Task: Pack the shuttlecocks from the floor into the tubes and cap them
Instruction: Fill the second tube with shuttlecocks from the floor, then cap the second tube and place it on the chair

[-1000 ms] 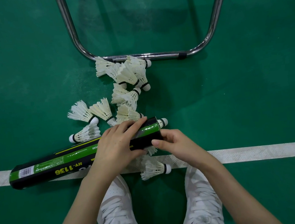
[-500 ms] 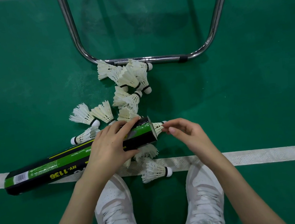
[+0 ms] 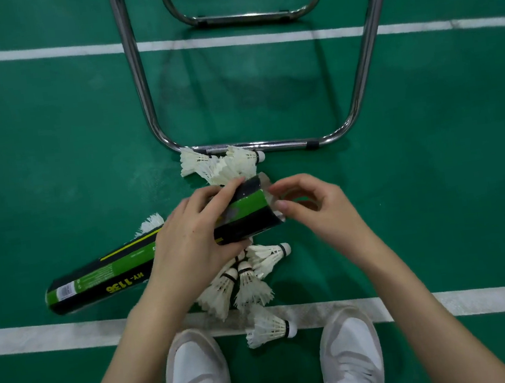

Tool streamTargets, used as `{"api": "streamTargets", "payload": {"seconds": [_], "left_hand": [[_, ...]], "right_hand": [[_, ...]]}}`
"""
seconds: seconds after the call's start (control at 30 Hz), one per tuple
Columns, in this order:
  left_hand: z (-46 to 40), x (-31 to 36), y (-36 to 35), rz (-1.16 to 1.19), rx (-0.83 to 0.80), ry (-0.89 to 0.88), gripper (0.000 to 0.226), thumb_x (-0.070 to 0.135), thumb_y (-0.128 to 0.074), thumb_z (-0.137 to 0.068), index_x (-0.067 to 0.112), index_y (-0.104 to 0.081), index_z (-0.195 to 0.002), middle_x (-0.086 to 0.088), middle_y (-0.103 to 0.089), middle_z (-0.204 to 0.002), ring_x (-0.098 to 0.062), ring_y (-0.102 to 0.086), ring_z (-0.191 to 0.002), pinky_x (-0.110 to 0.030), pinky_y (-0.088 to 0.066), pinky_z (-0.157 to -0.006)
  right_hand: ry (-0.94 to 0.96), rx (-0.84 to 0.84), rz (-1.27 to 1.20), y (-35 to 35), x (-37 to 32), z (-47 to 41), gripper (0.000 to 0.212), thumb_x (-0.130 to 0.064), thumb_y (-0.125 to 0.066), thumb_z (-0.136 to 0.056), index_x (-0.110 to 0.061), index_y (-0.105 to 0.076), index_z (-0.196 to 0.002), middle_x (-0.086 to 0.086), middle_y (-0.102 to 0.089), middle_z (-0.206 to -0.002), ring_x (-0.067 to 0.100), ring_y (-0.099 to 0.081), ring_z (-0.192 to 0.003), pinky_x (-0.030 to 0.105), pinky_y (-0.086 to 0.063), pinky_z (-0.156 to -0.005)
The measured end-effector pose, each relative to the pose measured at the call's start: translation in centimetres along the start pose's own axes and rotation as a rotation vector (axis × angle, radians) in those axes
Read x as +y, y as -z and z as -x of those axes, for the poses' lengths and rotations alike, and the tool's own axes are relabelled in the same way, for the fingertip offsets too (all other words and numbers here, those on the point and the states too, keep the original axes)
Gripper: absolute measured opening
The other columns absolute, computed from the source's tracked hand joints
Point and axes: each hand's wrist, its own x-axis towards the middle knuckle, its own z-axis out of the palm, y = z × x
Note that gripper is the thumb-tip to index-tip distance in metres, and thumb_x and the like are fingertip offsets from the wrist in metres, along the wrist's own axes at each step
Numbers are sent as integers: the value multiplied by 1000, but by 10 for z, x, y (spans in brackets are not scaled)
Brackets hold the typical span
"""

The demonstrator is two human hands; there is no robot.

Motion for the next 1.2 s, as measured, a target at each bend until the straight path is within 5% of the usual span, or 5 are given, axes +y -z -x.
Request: {"api": "streamTargets", "payload": {"seconds": [0.23,0.43,0.9,1.07,1.2], "left_hand": [[-43,23,53,94,65,-5,86,41,-77,-66,44,-30,-138,12,-54,-123,-14,-48,-108,-33,-43,-74],[-73,44,99,78,92,-50,89,50,-73,-68,52,-17,-138,20,-50,-119,-8,-45,-108,-31,-46,-73],[-128,94,161,351,149,-103,92,50,-76,-61,50,-25,-137,21,-53,-122,-1,-48,-115,-39,-48,-87],[-135,99,161,373,156,-96,92,48,-77,-62,50,-24,-137,20,-53,-123,-1,-48,-115,-40,-48,-87],[-135,97,154,394,141,-78,91,45,-79,-63,50,-25,-136,28,-50,-117,10,-44,-109,-37,-48,-87]], "right_hand": [[187,38,148,28,-71,-31,36,3,-66,-79,-32,-62,-86,2,-64,-96,-3,-57,-80,12,-45,-79],[270,98,192,53,-125,-40,25,-5,-67,-81,-29,-65,-89,-1,-61,-101,2,-58,-85,18,-47,-85],[493,521,412,145,-220,-101,7,-8,-60,-86,-11,-63,-92,-7,-61,-80,-5,-52,-68,13,-44,-69],[478,574,856,178,-223,-151,23,-10,-57,-88,-10,-62,-111,8,-62,-113,23,-51,-107,33,-40,-95],[340,498,1090,188,-211,-178,31,-11,-49,-93,-12,-56,-124,7,-55,-128,27,-37,-123,38,-32,-101]]}}
